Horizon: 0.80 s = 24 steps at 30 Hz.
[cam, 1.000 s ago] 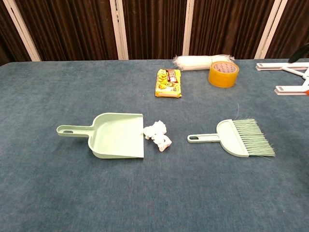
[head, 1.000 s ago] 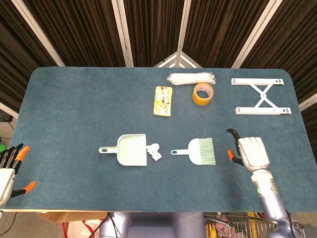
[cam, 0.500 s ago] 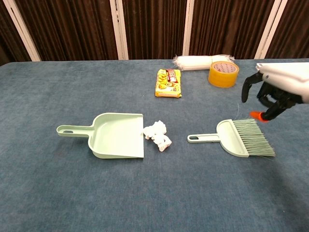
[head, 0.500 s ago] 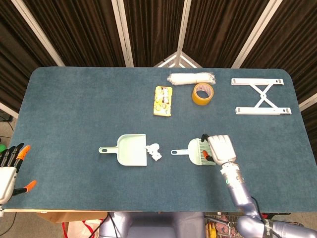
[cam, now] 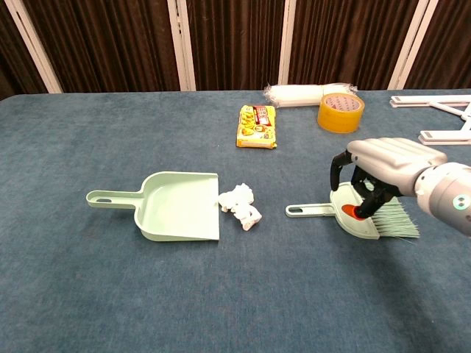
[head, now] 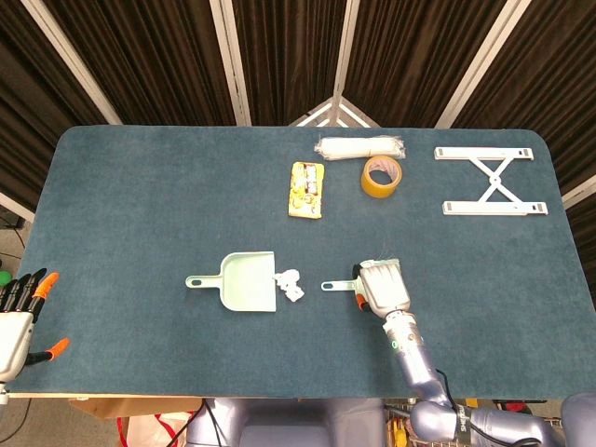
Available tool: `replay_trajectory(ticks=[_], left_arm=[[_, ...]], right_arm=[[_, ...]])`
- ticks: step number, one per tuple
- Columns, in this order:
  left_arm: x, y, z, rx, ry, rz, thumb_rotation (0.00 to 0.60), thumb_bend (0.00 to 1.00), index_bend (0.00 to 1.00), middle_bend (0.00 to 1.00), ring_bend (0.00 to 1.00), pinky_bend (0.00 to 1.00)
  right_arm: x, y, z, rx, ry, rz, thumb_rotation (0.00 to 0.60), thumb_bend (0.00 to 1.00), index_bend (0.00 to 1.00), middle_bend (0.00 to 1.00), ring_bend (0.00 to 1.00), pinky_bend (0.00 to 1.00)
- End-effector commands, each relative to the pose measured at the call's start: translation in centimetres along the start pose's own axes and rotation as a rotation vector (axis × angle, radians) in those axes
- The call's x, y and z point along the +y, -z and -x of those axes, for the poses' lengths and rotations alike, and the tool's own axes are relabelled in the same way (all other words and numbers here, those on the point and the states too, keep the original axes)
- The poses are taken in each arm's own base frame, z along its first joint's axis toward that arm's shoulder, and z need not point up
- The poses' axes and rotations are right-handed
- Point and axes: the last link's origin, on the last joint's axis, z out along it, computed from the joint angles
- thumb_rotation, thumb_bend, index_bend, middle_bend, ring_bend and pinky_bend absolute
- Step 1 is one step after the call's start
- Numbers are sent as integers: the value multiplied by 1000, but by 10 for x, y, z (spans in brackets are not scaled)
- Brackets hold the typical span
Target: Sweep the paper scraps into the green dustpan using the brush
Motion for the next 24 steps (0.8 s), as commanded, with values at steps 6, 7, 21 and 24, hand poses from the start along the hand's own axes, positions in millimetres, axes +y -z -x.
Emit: replay_trajectory(ticks=[6, 7, 21, 24], left_arm=[[0, -1, 0, -3, 3, -2, 600, 0, 0, 0, 0, 0], [0, -1, 0, -5, 3, -3, 600, 0, 0, 0, 0, 0], [0, -4, 0, -12, 10, -6, 600, 0, 0, 0, 0, 0], [-1, -4, 0, -12, 14, -6, 600, 0, 0, 0, 0, 0]], right_arm=[[-10, -10, 16, -23, 15, 1, 600, 358, 444, 837, 915, 781], [-11, -11, 18, -24, 17, 3, 600, 358, 444, 837, 915, 781], [-18, -20, 29, -16, 18, 10, 600, 358, 444, 837, 915, 781], [-21, -20, 29, -4, 15, 9, 600, 357, 443, 837, 915, 781]])
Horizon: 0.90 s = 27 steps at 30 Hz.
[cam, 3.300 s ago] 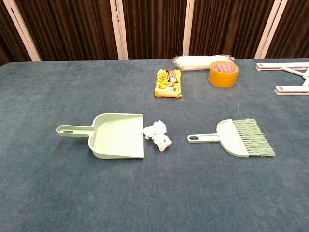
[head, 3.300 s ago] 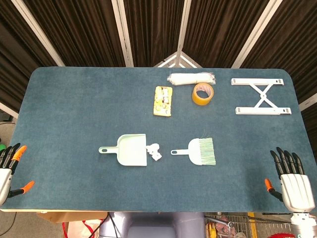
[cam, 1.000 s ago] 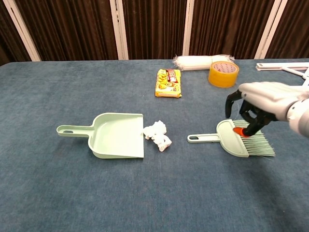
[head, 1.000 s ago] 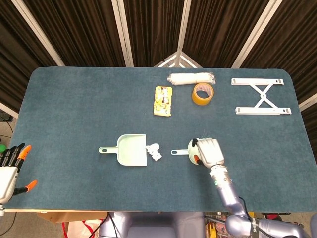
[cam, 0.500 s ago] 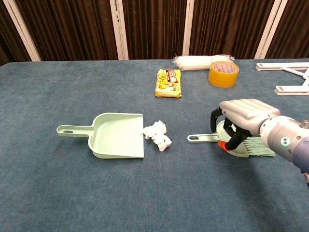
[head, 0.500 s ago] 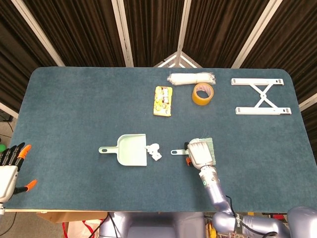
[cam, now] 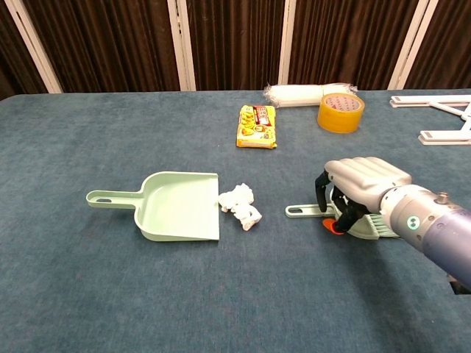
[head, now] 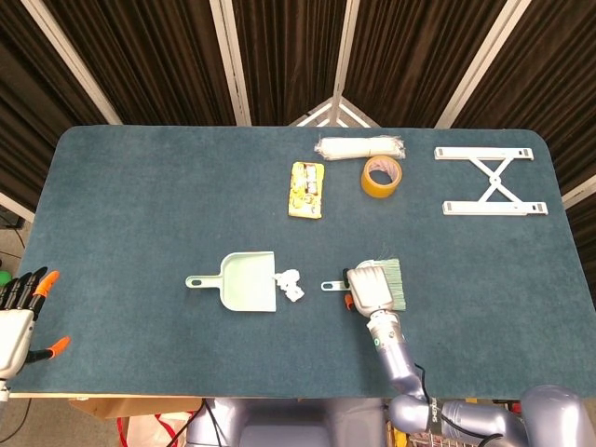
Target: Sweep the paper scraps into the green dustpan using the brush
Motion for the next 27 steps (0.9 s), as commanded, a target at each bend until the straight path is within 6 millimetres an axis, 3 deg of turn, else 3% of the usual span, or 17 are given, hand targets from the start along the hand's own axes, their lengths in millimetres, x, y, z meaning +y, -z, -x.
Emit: replay_trajectory(ticks=[1, 11, 27], left_arm=[[0, 0, 0, 1, 2, -1, 600, 0, 0, 0, 0, 0], [-1, -1, 0, -3, 5, -1, 600, 0, 0, 0, 0, 0], [-1, -1, -1, -7, 15, -2, 600, 0, 0, 0, 0, 0]], right_arm=[[-3, 0, -1, 12, -3, -5, 600, 358, 443, 837, 915, 781], [-12, 1, -13, 39, 5, -28, 600, 358, 428, 837, 915, 781], [-7, -2, -5, 11, 16, 7, 600, 359, 398, 837, 915, 781]])
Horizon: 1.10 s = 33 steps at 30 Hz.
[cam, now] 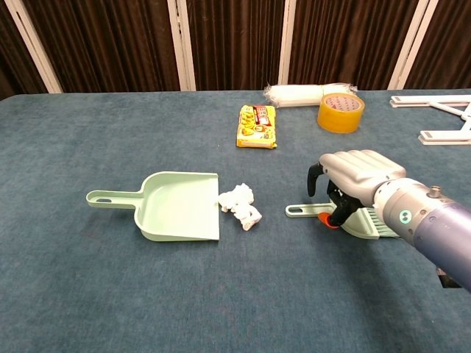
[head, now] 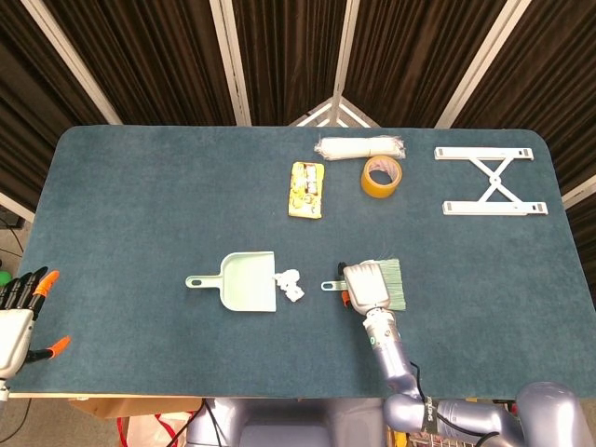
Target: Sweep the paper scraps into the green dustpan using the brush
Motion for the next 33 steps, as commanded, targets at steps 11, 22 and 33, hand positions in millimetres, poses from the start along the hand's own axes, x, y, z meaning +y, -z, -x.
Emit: replay_trajectory(ticks=[11, 22, 33], left_arm=[[-1, 0, -1, 0, 6, -1, 600, 0, 0, 0, 0, 0], [-1, 0, -1, -4, 6, -4, 600, 0, 0, 0, 0, 0], [2, 0, 2, -30, -6, -7, 600, 0, 0, 0, 0, 0]], right_arm=[[3, 2, 10, -30, 1, 19, 600, 359, 398, 837, 915, 781], [6, 4, 13, -41, -10, 19, 600, 423, 662, 837, 915, 781], [5, 6, -6, -5, -63, -4, 600, 449, 800, 842, 916, 781]])
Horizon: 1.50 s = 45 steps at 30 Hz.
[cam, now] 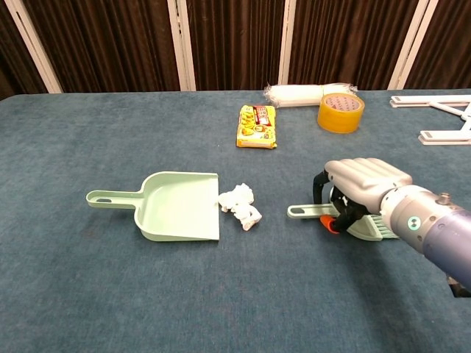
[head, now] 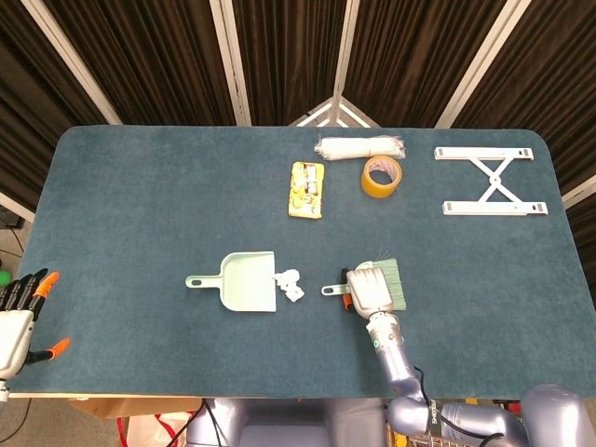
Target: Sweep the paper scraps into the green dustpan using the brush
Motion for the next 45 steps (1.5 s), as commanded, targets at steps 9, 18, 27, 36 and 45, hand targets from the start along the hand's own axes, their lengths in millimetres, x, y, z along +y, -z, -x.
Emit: replay_trajectory(ticks=[9, 18, 27, 36, 45], left_arm=[[28, -23, -9, -23, -17, 54, 600, 0, 0, 0, 0, 0], [90, -63, -28, -22, -83, 171, 600, 80, 92, 69, 101, 159], [150, -104, -26, -8, -170, 252, 600, 254, 248, 454, 453, 494], [197, -131, -7, -72, -213, 256, 600, 293, 354, 847, 854, 869], [221, -139, 13, -221, -221, 160, 600, 319, 374, 988, 986, 998]], right_arm=[[-1, 1, -40, 62, -53, -13, 600, 454, 819, 846, 921, 781], [4, 5, -65, 92, -74, -6, 600, 459, 823, 846, 921, 781], [6, 6, -82, 114, -70, -6, 600, 466, 830, 846, 921, 781], [12, 6, -96, 128, -65, 11, 600, 466, 830, 846, 921, 781], [14, 7, -101, 129, -67, 12, 600, 468, 830, 846, 921, 781]])
